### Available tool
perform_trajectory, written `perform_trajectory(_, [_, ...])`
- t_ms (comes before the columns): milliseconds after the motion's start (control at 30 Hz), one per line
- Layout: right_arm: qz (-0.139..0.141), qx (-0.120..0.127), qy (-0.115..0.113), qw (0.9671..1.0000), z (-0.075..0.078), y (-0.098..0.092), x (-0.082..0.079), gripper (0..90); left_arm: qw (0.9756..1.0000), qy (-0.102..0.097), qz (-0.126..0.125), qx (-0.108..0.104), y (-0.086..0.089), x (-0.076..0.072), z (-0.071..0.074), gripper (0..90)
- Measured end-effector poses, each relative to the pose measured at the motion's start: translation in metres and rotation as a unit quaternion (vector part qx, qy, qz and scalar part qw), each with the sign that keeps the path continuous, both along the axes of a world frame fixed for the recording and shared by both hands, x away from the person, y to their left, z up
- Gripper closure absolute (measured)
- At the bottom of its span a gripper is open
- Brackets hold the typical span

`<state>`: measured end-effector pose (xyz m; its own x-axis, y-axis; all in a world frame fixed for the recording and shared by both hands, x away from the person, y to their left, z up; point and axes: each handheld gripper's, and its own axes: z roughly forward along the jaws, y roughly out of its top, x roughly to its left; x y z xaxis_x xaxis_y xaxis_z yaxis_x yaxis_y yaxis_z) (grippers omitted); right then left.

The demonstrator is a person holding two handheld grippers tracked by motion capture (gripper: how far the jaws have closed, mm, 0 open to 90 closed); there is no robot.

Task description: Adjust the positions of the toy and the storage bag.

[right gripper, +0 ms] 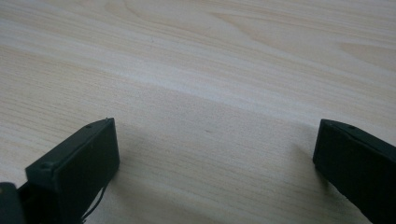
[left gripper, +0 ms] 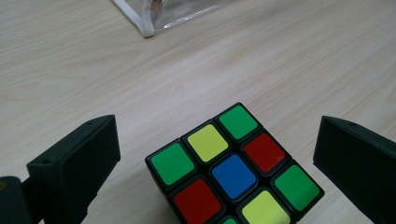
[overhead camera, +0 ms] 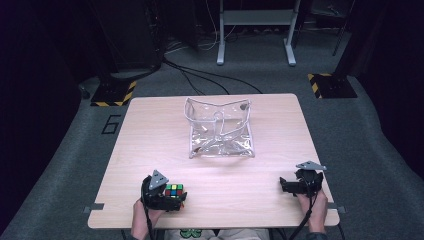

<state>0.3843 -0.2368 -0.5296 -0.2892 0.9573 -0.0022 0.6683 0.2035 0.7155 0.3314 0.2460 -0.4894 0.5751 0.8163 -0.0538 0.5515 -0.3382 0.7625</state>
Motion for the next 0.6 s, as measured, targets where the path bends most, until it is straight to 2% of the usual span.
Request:
perform_trajectory(100, [0.0,0.0,0.0,1.0,0.0,0.0,0.0,0.0,1.0,0.005,0.001,0.002,-0.002,0.0,-0.004,3.8])
perform_trajectory(233, [0.0,0.0,0.0,1.0,0.0,0.0,0.0,0.0,0.9999,0.015,0.001,-0.005,-0.004,-0.001,-0.011,13.1])
perform_trajectory(500, [0.0,0.0,0.0,1.0,0.0,0.0,0.0,0.0,0.9999,0.008,0.008,-0.005,-0.005,-0.003,-0.013,13.6])
perform_trajectory(600, [0.0,0.0,0.0,1.0,0.0,0.0,0.0,0.0,0.9998,0.006,0.02,-0.003,-0.005,-0.005,-0.013,13.5])
